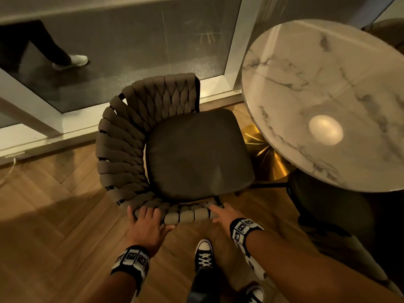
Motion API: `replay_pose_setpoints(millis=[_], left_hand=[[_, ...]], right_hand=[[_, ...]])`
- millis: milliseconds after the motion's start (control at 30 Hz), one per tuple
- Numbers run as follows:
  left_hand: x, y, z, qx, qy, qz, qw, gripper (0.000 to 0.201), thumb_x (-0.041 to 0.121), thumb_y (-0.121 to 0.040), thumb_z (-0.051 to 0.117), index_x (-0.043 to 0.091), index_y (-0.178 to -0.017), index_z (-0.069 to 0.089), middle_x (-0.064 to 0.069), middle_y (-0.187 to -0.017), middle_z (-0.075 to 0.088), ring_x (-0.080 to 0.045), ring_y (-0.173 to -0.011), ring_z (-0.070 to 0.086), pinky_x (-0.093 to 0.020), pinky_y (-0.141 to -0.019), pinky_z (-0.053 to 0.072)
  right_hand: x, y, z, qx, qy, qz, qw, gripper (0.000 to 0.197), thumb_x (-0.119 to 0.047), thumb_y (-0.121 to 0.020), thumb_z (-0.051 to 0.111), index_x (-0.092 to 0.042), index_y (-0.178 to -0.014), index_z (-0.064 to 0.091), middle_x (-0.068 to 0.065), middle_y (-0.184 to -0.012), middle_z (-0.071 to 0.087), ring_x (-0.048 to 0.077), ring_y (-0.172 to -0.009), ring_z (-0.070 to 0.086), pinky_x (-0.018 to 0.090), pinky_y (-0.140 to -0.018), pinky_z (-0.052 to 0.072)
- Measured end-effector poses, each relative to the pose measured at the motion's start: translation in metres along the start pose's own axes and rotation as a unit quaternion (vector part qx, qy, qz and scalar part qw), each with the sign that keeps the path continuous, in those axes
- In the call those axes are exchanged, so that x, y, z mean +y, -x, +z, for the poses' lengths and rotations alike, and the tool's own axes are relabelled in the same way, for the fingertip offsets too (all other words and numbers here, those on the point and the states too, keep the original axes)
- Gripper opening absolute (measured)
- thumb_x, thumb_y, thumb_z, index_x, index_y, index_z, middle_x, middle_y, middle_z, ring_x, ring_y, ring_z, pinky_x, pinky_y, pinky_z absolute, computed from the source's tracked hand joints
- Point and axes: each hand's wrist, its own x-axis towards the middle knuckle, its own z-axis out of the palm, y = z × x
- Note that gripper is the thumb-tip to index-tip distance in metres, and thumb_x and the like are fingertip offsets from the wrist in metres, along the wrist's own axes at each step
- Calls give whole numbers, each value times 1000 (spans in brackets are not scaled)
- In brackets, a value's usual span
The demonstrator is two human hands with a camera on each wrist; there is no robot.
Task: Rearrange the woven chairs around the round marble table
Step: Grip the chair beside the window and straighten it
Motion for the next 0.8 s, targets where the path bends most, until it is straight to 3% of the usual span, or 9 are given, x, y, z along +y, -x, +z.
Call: replay_pose_setpoints(millis=[67, 167, 267, 333, 433, 567, 800], left_hand=[[7, -9, -6, -17, 11, -4, 1000, 56, 78, -82, 31, 28, -96, 54, 2, -104, 63, -25, -111, 55, -71, -109, 11], [22, -25, -11, -47, 32, -2, 998, 61, 81, -82, 30, 31, -107, 54, 6, -117, 60, -21, -126, 46, -70, -109, -4], [40, -39, -11, -37, 72, 10, 997, 59, 78, -82, 33, 33, -113, 54, 10, -121, 58, -18, -130, 41, -71, -108, -8], [48, -46, -10, -25, 92, 14, 995, 55, 76, -83, 38, 33, -114, 54, 11, -123, 57, -17, -131, 40, -71, -107, -8], [49, -52, -8, -10, 109, 21, 994, 52, 75, -83, 41, 33, -111, 55, 11, -121, 57, -17, -129, 42, -71, -106, -6], [36, -50, 2, 0, 110, 47, 993, 54, 75, -81, 34, 33, -108, 55, 11, -117, 59, -18, -124, 47, -73, -105, -1], [2, -53, 1, 9, 89, 48, 995, 55, 76, -79, 33, 35, -105, 56, 11, -114, 61, -20, -120, 50, -68, -106, -1]], right_hand=[[7, -1, -15, 9, -12, -11, 1000, 47, -22, -97, 43, -34, -143, 40, 12, -148, 34, 29, -122, 55, 35, -94, 46], [18, 2, -39, 5, -12, -18, 1000, 59, 1, -91, 40, -33, -140, 38, 12, -141, 34, 17, -111, 60, 27, -88, 45], [26, 0, -64, 22, 5, -4, 1000, 62, 5, -89, 44, -29, -140, 39, 12, -144, 31, 21, -116, 57, 27, -90, 42], [29, -6, -74, 30, 12, 5, 999, 61, 6, -86, 50, -31, -134, 41, 11, -143, 33, 26, -117, 56, 34, -95, 48], [27, -10, -81, 33, 26, 11, 999, 47, -6, -92, 54, -30, -130, 42, 12, -137, 37, 32, -114, 55, 42, -96, 48], [21, -12, -74, 27, 39, 21, 999, 44, -11, -94, 52, -25, -134, 40, 16, -139, 35, 38, -118, 53, 45, -99, 47], [-3, -11, -61, 39, 37, -6, 999, 44, -9, -95, 50, -21, -136, 38, 18, -140, 34, 38, -116, 55, 43, -101, 46]])
